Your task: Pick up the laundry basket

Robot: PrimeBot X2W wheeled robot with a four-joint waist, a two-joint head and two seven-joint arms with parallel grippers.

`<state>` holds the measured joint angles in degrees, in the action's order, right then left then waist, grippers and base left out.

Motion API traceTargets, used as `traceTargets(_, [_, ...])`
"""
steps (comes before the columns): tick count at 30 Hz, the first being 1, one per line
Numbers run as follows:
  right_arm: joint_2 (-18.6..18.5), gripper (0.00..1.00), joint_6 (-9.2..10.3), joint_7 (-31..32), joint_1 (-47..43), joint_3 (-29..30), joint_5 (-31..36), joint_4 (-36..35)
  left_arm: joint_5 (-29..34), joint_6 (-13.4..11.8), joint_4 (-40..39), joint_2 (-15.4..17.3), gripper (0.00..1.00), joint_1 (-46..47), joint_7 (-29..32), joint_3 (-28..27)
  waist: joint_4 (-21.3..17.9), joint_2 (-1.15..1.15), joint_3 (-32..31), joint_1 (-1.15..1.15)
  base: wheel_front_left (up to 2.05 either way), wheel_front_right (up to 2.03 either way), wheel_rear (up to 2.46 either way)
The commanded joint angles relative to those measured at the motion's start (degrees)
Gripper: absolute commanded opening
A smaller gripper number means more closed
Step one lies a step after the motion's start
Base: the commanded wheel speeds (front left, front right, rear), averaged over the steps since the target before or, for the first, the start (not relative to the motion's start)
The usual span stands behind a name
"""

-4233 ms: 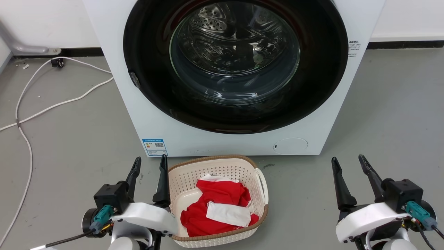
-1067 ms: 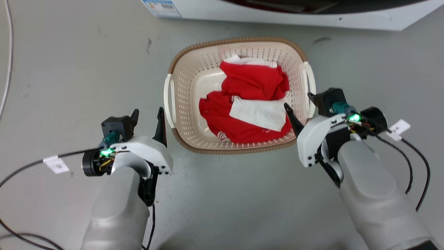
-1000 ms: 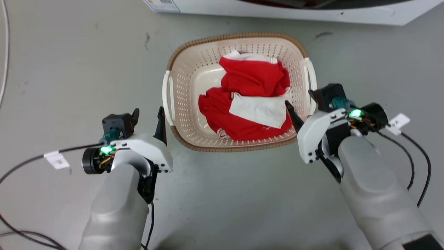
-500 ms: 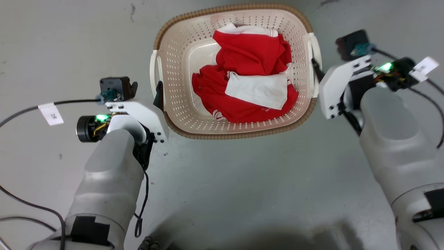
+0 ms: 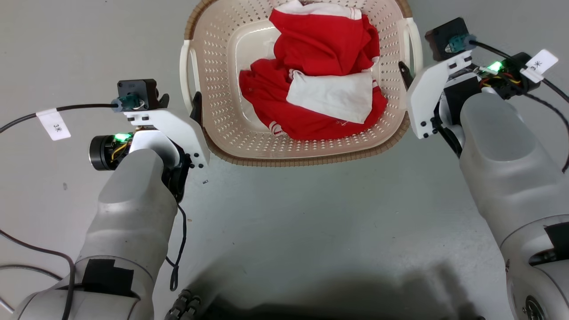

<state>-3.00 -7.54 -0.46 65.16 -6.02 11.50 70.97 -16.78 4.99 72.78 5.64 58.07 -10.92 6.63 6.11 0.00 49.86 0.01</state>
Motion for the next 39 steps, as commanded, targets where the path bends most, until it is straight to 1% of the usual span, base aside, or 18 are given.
traceTargets(1, [0.0, 1.00, 0.09, 0.1, 0.8, -0.3, -0.2, 0.3, -0.3, 0.1, 0.3, 0.1, 1.00, 0.9, 0.2, 0.0, 0.0, 0.00, 0.5, -0.01, 0.00, 0.00, 0.00])
traceTargets(5, [0.1, 1.00, 0.08, -0.3, 1.1, -1.4, -1.6, 1.1, -0.8, 0.5, 0.6, -0.3, 1.00, 1.5, 1.1, 0.2, 0.3, 0.00, 1.5, -0.01, 0.00, 0.00, 0.00])
traceTargets(8, [0.1, 1.00, 0.08, 0.1, 0.4, -3.8, -4.6, 1.6, -1.2, 0.9, 0.7, -0.5, 0.99, 1.6, 1.8, 0.5, 0.5, 0.00, 1.7, -0.01, 0.00, 0.00, 0.00])
traceTargets(9, [0.1, 1.00, 0.08, 0.5, 0.0, -5.0, -5.7, 1.7, -1.3, 0.9, 0.7, -0.6, 0.48, 1.5, 1.9, 0.7, 0.6, 0.00, 1.8, -0.01, 0.00, 0.00, 0.00])
traceTargets(10, [0.1, 1.00, 0.08, 1.0, -0.2, -6.1, -7.2, 1.8, -1.4, 1.0, 0.8, -0.7, 0.00, 1.5, 1.8, 0.8, 0.6, 0.00, 1.8, -0.01, 0.00, 0.00, 0.00])
traceTargets(11, [0.1, 0.41, 0.08, 1.6, -0.4, -7.1, -8.6, 1.8, -1.6, 1.1, 0.8, -0.8, 0.00, 1.4, 2.2, 0.9, 0.6, 0.00, 1.9, -0.01, 0.00, 0.00, 0.00])
traceTargets(12, [0.1, 0.05, 0.08, 2.2, -0.6, -8.2, -10.1, 1.9, -1.6, 1.3, 0.9, -0.9, 0.00, 1.4, 2.4, 1.0, 0.6, 0.00, 2.0, -0.01, 0.00, 0.00, 0.00])
traceTargets(13, [0.1, 0.05, 0.08, 2.2, -0.6, -8.2, -10.1, 1.9, -1.6, 1.3, 0.9, -0.9, 0.00, 1.4, 2.4, 1.0, 0.6, 0.00, 2.0, -0.01, 0.00, 0.00, 0.00])
traceTargets(14, [0.1, 0.00, 0.08, 2.6, -0.7, -9.3, -11.5, 1.7, -1.7, 1.2, 0.9, -0.8, 0.00, 1.5, 2.4, 1.1, 0.6, 0.00, 2.2, -0.01, 0.00, 0.00, 0.00])
traceTargets(20, [0.1, 0.00, -0.03, 3.9, -1.3, -15.2, -18.1, 0.0, -2.6, 1.6, 1.1, -0.6, 0.00, 0.9, 3.0, 1.3, 0.2, 0.00, 2.0, -0.01, 0.00, 0.00, 0.00])
traceTargets(25, [0.3, 0.00, -0.07, 5.1, -2.0, -19.3, -23.3, -1.5, -3.1, 1.7, 0.9, -0.3, 0.00, 0.3, 3.7, 1.4, 0.0, 0.00, 0.3, -0.01, 0.00, 0.00, 0.00])
traceTargets(33, [0.6, 0.00, -0.29, 9.8, -5.5, -25.6, -33.2, -3.1, -4.0, 1.4, 0.9, -0.4, 0.00, -2.3, 5.6, 1.8, -0.1, 0.00, -5.8, -0.01, 0.00, 0.00, 0.00])
traceTargets(39, [0.7, 0.00, -0.31, 16.6, -8.7, -30.5, -40.5, -4.5, -4.4, 1.3, 0.9, -0.5, 0.00, -4.5, 8.3, 2.3, -0.8, 0.00, -11.8, -0.01, 0.00, 0.00, 0.00])
